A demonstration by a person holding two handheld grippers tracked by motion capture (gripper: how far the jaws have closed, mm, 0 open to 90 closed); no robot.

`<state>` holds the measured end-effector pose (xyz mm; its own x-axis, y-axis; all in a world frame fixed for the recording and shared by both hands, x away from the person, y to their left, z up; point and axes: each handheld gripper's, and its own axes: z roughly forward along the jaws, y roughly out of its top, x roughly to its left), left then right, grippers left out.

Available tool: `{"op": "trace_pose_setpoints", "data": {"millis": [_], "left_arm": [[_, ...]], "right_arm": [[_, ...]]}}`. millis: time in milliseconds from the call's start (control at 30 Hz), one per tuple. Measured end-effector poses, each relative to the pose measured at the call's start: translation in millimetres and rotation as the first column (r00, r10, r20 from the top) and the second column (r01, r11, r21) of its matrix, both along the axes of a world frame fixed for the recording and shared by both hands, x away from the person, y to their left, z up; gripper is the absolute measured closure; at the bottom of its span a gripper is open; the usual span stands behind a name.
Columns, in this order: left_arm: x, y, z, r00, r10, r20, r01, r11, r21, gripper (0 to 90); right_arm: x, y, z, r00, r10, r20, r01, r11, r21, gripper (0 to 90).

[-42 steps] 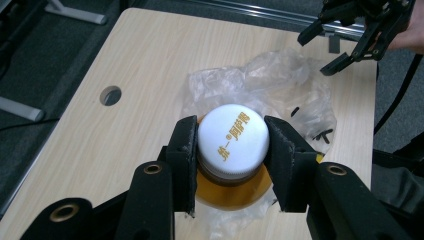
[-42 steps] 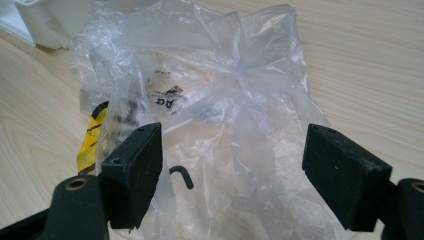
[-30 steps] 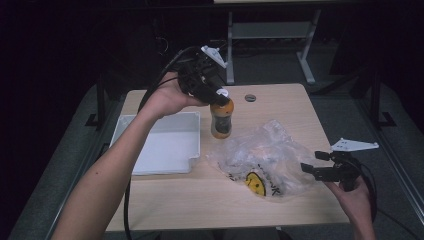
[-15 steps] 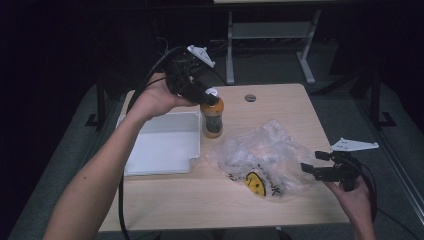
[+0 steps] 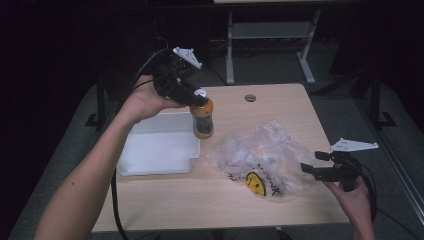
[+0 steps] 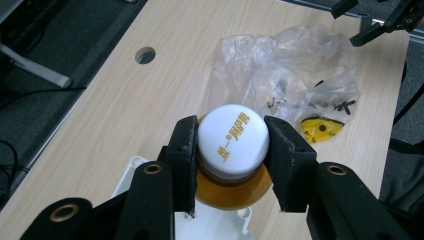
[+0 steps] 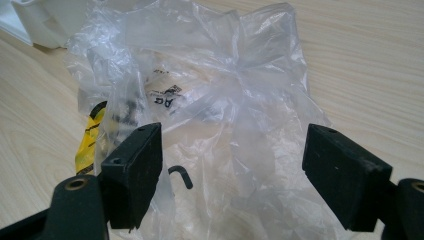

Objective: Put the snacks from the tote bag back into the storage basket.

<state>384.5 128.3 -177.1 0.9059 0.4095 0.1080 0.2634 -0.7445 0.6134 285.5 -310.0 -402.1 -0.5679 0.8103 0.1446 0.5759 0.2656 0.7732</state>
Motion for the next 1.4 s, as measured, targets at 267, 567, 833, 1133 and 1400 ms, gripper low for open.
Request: {"op": "trace_pose_setpoints", "data": {"millis": [267, 567, 833, 1133, 1400], "left_arm": [[0.3, 14.3, -5.0, 0.9998, 0.019, -0.007, -0.019, 0.9998, 0.003, 59.1], [1.9, 30.5, -14.8, 0.9989, 0.044, -0.019, -0.044, 0.999, -0.005, 59.2], [2.7, 40.9, -23.3, 0.9979, 0.061, -0.023, -0.062, 0.9981, -0.001, 59.1], [3.9, 47.9, -31.8, 0.9967, 0.077, -0.028, -0.077, 0.9971, 0.001, 59.1], [5.8, 50.1, -39.6, 0.996, 0.082, -0.036, -0.082, 0.9966, 0.008, 59.2]], "right_arm": [[0.2, 0.9, -0.5, 1.0, 0.002, 0.001, -0.002, 1.0, -0.004, 23.4], [0.5, 0.6, -0.9, 1.0, -0.003, -0.004, 0.003, 1.0, -0.005, 23.4], [0.6, 0.6, -0.9, 1.0, -0.004, -0.002, 0.004, 1.0, -0.007, 23.4], [0.9, 1.4, -1.3, 1.0, 0.0, -0.001, 0.0, 0.9999, -0.01, 23.3], [0.1, 1.4, -0.8, 0.9999, -0.005, -0.009, 0.005, 1.0, -0.007, 23.3]]}}
